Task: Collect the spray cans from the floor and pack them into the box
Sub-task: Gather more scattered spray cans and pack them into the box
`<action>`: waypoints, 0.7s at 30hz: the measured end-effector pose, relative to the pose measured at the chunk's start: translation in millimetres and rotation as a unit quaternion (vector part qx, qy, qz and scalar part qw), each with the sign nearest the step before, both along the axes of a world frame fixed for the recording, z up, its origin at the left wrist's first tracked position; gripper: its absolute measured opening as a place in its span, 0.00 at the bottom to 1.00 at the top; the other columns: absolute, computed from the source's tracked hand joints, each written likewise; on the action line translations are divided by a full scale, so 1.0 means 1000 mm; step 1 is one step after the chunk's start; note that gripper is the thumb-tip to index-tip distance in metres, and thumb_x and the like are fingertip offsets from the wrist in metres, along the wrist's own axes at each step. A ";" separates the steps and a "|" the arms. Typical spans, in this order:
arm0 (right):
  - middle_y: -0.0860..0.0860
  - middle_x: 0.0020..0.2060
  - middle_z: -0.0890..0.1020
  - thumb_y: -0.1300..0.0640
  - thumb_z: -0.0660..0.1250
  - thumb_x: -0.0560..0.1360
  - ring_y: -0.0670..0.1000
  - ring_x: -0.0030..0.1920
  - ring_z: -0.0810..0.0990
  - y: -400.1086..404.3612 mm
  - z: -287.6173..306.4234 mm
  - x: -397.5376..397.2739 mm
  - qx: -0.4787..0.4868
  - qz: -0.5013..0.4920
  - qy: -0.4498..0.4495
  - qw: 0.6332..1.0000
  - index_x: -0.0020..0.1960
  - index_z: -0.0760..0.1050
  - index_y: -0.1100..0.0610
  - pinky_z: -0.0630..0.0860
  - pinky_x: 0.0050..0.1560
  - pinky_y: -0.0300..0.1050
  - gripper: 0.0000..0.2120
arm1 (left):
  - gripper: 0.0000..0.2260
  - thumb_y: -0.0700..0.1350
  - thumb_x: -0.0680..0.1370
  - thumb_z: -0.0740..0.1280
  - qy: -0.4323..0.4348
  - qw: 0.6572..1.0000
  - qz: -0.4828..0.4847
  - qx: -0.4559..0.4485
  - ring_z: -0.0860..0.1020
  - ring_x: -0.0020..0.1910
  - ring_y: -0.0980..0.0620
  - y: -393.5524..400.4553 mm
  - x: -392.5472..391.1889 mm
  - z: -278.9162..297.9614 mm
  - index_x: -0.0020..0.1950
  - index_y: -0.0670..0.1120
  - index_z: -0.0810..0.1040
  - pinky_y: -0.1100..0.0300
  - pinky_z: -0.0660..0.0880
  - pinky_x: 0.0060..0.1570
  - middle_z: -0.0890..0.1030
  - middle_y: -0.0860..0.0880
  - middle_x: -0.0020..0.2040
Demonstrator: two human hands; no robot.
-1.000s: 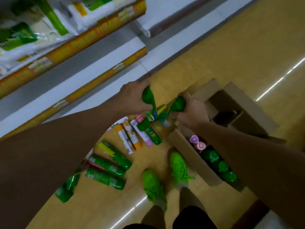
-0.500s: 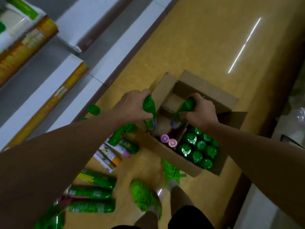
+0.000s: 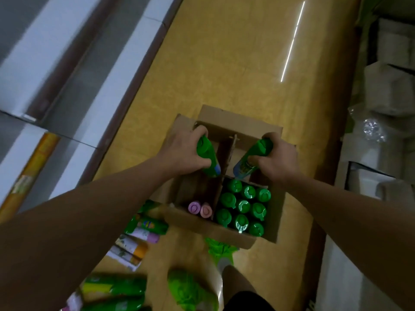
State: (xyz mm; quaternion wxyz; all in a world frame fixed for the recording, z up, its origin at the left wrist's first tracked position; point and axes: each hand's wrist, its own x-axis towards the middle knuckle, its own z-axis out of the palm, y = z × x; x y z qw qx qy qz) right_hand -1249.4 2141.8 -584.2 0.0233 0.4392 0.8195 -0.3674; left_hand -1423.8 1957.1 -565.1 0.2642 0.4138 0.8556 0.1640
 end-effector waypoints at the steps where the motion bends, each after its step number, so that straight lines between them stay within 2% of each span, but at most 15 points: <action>1: 0.52 0.52 0.80 0.51 0.77 0.66 0.55 0.51 0.81 0.007 0.000 0.001 -0.005 -0.013 -0.001 1.000 0.65 0.71 0.49 0.83 0.47 0.57 0.30 | 0.25 0.56 0.65 0.76 0.001 1.000 -0.005 -0.003 0.76 0.45 0.48 0.010 0.000 0.000 0.57 0.54 0.70 0.52 0.77 0.42 0.77 0.49 0.48; 5: 0.53 0.53 0.80 0.49 0.77 0.65 0.55 0.52 0.80 0.035 -0.004 0.005 -0.012 -0.047 0.002 0.999 0.65 0.70 0.48 0.83 0.48 0.56 0.31 | 0.26 0.56 0.65 0.76 0.001 1.000 -0.029 -0.011 0.75 0.47 0.48 0.051 0.002 -0.002 0.59 0.52 0.72 0.53 0.76 0.44 0.75 0.48 0.49; 8: 0.52 0.53 0.80 0.50 0.77 0.66 0.52 0.51 0.79 0.054 -0.010 0.010 -0.008 -0.058 0.004 0.998 0.66 0.70 0.50 0.83 0.49 0.53 0.31 | 0.26 0.57 0.66 0.75 0.035 0.998 -0.058 -0.017 0.76 0.48 0.48 0.081 0.002 -0.007 0.60 0.51 0.73 0.53 0.74 0.48 0.77 0.49 0.48; 12: 0.51 0.52 0.80 0.50 0.78 0.66 0.51 0.50 0.79 0.074 -0.032 0.016 -0.001 -0.058 -0.007 0.998 0.64 0.70 0.51 0.82 0.50 0.51 0.31 | 0.25 0.55 0.68 0.76 0.025 0.997 -0.062 -0.029 0.76 0.48 0.48 0.116 0.007 -0.024 0.60 0.50 0.73 0.54 0.75 0.46 0.76 0.48 0.48; 18: 0.52 0.55 0.77 0.52 0.78 0.66 0.53 0.53 0.77 0.086 -0.090 0.021 -0.017 -0.057 -0.038 0.997 0.63 0.69 0.52 0.80 0.53 0.52 0.30 | 0.25 0.54 0.67 0.76 -0.013 0.998 -0.060 -0.019 0.74 0.48 0.49 0.149 0.019 -0.088 0.59 0.51 0.71 0.56 0.70 0.44 0.74 0.50 0.50; 21: 0.53 0.55 0.77 0.52 0.77 0.66 0.55 0.54 0.77 0.089 -0.129 0.026 -0.014 -0.034 -0.065 0.997 0.61 0.69 0.52 0.78 0.54 0.52 0.28 | 0.25 0.54 0.67 0.77 -0.037 0.997 -0.073 -0.012 0.75 0.50 0.48 0.157 0.034 -0.133 0.59 0.53 0.70 0.54 0.74 0.47 0.75 0.50 0.51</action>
